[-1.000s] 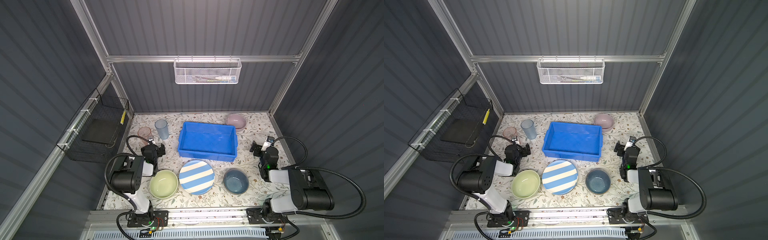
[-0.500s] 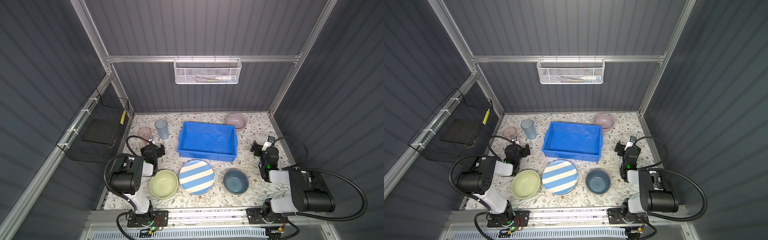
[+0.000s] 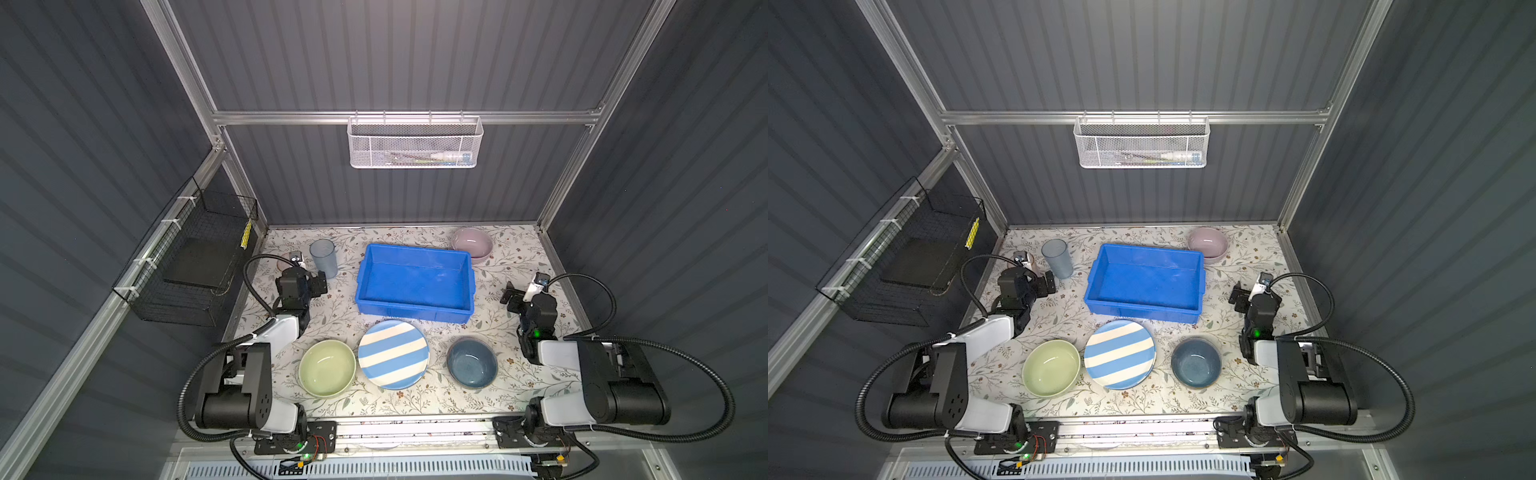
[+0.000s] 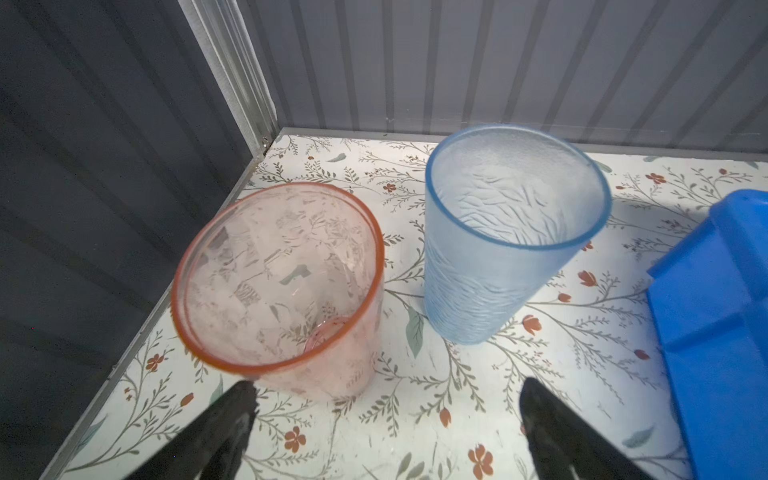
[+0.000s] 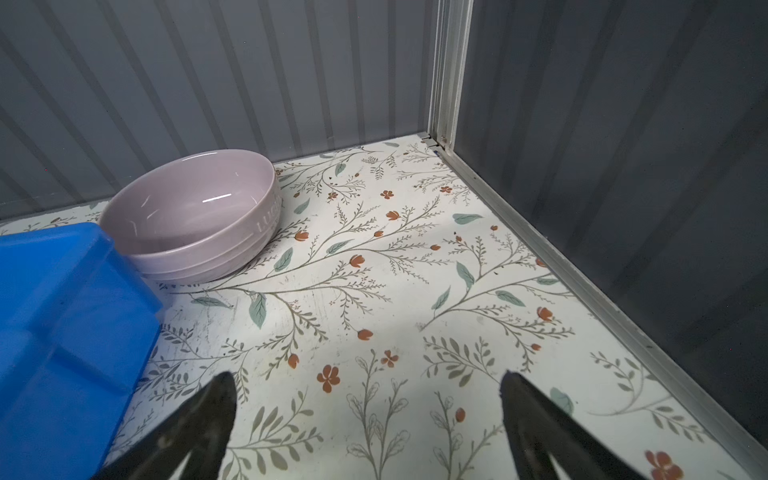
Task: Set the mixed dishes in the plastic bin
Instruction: 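Move both grippers toward the striped plate stack from opposite sides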
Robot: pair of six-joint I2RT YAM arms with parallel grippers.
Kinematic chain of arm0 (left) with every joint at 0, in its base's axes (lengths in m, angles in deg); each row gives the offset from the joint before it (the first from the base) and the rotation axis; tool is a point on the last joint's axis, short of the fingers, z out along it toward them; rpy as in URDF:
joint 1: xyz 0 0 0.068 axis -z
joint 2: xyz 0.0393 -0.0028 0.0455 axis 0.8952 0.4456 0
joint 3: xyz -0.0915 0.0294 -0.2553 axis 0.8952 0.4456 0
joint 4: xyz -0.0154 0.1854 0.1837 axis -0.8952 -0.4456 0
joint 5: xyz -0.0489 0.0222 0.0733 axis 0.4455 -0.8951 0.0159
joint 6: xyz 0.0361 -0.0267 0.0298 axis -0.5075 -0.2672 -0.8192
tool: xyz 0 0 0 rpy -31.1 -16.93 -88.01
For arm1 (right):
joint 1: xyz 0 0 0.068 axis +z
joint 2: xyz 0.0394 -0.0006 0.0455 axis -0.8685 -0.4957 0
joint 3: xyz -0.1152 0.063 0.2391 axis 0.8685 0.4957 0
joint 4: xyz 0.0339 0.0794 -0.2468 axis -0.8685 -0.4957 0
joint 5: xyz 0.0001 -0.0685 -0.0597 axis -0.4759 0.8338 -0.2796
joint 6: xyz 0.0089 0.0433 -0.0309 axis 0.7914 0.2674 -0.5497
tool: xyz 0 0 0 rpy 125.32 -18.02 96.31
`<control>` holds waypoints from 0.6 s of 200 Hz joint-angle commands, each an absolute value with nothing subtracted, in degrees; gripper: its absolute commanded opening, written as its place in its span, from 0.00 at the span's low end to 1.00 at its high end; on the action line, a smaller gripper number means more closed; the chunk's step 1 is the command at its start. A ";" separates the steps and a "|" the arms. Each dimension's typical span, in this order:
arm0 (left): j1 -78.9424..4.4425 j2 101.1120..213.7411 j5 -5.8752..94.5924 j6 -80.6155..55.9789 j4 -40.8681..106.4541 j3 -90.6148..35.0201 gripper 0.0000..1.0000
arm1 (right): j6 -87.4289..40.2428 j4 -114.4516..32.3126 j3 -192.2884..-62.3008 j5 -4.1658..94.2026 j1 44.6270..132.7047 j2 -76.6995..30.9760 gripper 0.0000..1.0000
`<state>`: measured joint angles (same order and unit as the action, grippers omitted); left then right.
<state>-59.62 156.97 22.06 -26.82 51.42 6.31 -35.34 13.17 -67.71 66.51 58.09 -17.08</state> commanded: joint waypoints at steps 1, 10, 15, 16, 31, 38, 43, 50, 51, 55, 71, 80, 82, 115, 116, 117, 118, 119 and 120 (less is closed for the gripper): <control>-58.99 154.13 24.78 -26.80 45.59 5.19 1.00 | -35.72 13.21 -68.76 67.67 58.51 -16.45 0.99; -58.52 153.19 25.26 -27.03 44.06 4.89 1.00 | -35.69 13.23 -68.76 67.69 58.52 -16.51 0.99; -58.30 152.67 25.55 -27.16 43.17 4.76 1.00 | -35.71 13.24 -68.76 67.64 58.53 -16.52 0.99; -58.24 152.61 25.61 -27.16 43.04 4.66 1.00 | -35.69 13.26 -68.76 67.68 58.57 -16.44 0.99; -57.30 150.98 26.20 -27.41 40.14 3.92 1.00 | -36.32 13.30 -68.75 66.81 58.57 -16.17 0.99; -56.69 150.26 26.20 -27.65 38.95 3.62 1.00 | -36.64 11.18 -69.63 67.06 58.86 -14.97 0.99; -56.25 149.75 26.20 -27.82 38.14 3.40 1.00 | -36.55 6.69 -70.97 67.02 58.96 -13.24 0.99; -55.55 149.19 26.03 -28.14 36.85 2.86 1.00 | -36.46 0.49 -73.18 66.97 58.94 -10.73 0.99; -55.46 149.11 25.98 -28.14 36.67 2.79 1.00 | -36.50 -0.28 -73.48 66.86 58.95 -10.47 0.99; -55.02 148.83 25.75 -28.34 35.76 2.33 1.00 | -36.69 -2.68 -74.46 66.63 58.96 -9.21 0.99; -52.75 148.03 24.54 -28.92 31.56 0.00 1.00 | -36.70 -8.29 -76.89 65.44 58.96 -5.69 0.99; -51.43 147.81 23.55 -28.95 28.84 -1.72 1.00 | -35.97 -11.77 -78.22 64.80 58.96 -4.05 0.99; -51.17 147.80 23.38 -28.93 28.05 -2.13 1.00 | -35.70 -12.67 -78.51 64.67 58.96 -3.75 0.99; -49.57 147.79 25.09 -26.64 14.29 -10.35 1.00 | -29.80 -29.02 -84.13 64.40 59.48 0.41 0.99; -49.56 147.79 25.25 -26.55 13.96 -10.67 1.00 | -29.66 -29.45 -84.31 64.31 59.53 0.38 0.99; -49.56 147.79 25.37 -26.46 13.45 -10.92 1.00 | -29.59 -30.06 -84.45 64.30 59.60 0.36 0.99; -49.56 147.79 25.52 -26.42 13.01 -11.18 1.00 | -29.51 -30.54 -84.60 64.26 59.63 0.39 0.99; -49.56 147.84 25.68 -26.40 12.57 -11.44 1.00 | -29.42 -31.00 -84.77 64.23 59.69 1.25 0.99; -49.56 147.86 25.81 -26.26 12.22 -11.65 1.00 | -29.29 -31.41 -84.98 64.18 59.72 1.80 0.99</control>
